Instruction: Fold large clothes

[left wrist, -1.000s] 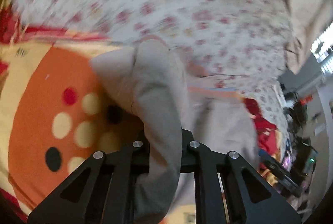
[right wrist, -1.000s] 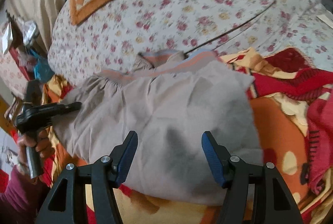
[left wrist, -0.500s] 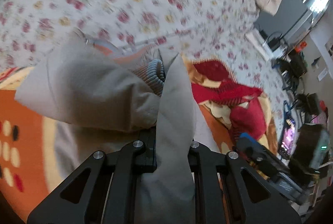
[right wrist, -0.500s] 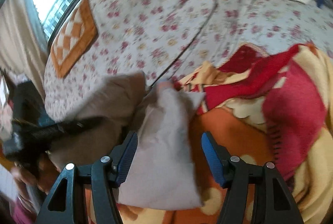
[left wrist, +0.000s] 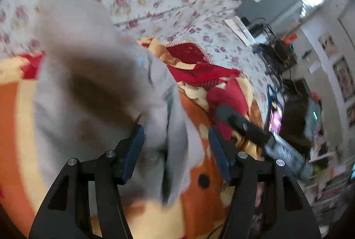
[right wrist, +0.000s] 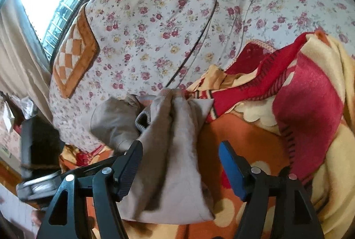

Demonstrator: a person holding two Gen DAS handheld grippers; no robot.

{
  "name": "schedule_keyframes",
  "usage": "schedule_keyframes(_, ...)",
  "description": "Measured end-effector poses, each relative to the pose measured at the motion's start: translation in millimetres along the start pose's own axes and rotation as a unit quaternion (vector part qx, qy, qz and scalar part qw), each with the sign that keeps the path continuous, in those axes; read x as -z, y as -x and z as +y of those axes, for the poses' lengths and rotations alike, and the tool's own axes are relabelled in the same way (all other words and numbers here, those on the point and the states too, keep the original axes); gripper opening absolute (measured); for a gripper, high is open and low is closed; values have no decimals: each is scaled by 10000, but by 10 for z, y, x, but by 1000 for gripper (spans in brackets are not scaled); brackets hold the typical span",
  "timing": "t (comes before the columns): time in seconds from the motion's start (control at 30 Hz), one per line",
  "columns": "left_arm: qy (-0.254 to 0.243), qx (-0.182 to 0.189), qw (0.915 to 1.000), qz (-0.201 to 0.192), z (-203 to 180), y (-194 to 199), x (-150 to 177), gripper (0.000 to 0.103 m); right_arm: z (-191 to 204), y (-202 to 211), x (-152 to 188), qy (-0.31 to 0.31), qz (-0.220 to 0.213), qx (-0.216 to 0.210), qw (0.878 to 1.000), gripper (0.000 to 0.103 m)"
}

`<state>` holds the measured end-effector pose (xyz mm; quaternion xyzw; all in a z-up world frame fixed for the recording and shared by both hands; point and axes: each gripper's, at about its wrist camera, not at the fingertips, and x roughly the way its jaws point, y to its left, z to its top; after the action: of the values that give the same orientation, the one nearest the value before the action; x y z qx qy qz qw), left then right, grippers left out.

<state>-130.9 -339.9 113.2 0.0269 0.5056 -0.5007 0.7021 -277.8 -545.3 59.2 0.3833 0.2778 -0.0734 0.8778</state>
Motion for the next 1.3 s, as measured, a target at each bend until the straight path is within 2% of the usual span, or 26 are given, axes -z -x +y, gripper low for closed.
schedule_keyframes(0.07, -68, -154, 9998, -127, 63, 215, 89, 60, 67, 9, 23, 20, 29, -96, 9999, 70)
schedule_keyframes(0.2, -130, -782, 9963, -345, 296, 486, 294, 60, 352, -57, 93, 396, 243, -326, 9984, 78)
schedule_keyframes(0.33, -223, -1436, 9893, -130, 503, 384, 513, 60, 618, -254, 195, 721, 605, -325, 9950, 80)
schedule_keyframes(0.4, -241, -1594, 9869, -59, 565, 297, 590, 60, 710, -368, 251, 852, 797, -260, 9928, 85)
schedule_keyframes(0.53, -272, -1730, 9844, 174, 647, 71, 710, 60, 792, -627, 329, 947, 1132, -99, 9890, 84)
schedule_keyframes(0.57, -281, -1744, 9841, 206, 660, 32, 733, 60, 793, -684, 347, 1001, 1227, -98, 9873, 63)
schedule_keyframes(0.6, -283, -1748, 9839, 222, 672, 22, 749, 60, 803, -735, 377, 1194, 1307, -10, 9842, 15)
schedule_keyframes(0.67, -266, -1660, 9855, 243, 692, 70, 795, 60, 797, -707, 390, 1452, 1301, 338, 9802, 11)
schedule_keyframes(0.73, -294, -1556, 9871, 227, 679, 117, 825, 60, 737, -523, 359, 1430, 1261, 89, 9816, 8)
schedule_keyframes(0.8, -309, -1454, 9886, 260, 681, 90, 856, 60, 581, -374, 337, 1323, 1090, 172, 9851, 7)
schedule_keyframes(0.9, -231, -1411, 9892, 313, 654, 73, 836, 60, 200, -601, 463, 1010, 1481, 578, 9821, 6)
schedule_keyframes(0.97, -320, -1386, 9898, 102, 578, 196, 802, 60, 142, -591, 486, 969, 1567, 536, 9814, 6)
schedule_keyframes(1.03, -418, -1402, 9892, -119, 529, 325, 743, 60, 203, -459, 385, 1029, 1399, 529, 9834, 17)
schedule_keyframes(1.07, -436, -1412, 9887, -257, 520, 386, 702, 60, 252, -360, 309, 1066, 1207, 552, 9854, 43)
schedule_keyframes(1.1, -429, -1419, 9883, -349, 519, 412, 665, 60, 305, -261, 230, 1139, 977, 637, 9866, 62)
schedule_keyframes(1.13, -401, -1447, 9878, -417, 534, 405, 587, 60, 355, -202, 167, 1223, 779, 691, 9870, 70)
schedule_keyframes(1.2, -295, -1569, 9863, -425, 576, 315, 493, 60, 533, -157, -22, 1453, 462, 692, 9859, 73)
schedule_keyframes(1.3, -127, -1692, 9850, -329, 672, 97, 404, 60, 738, -412, -238, 1544, 547, 841, 9829, 79)
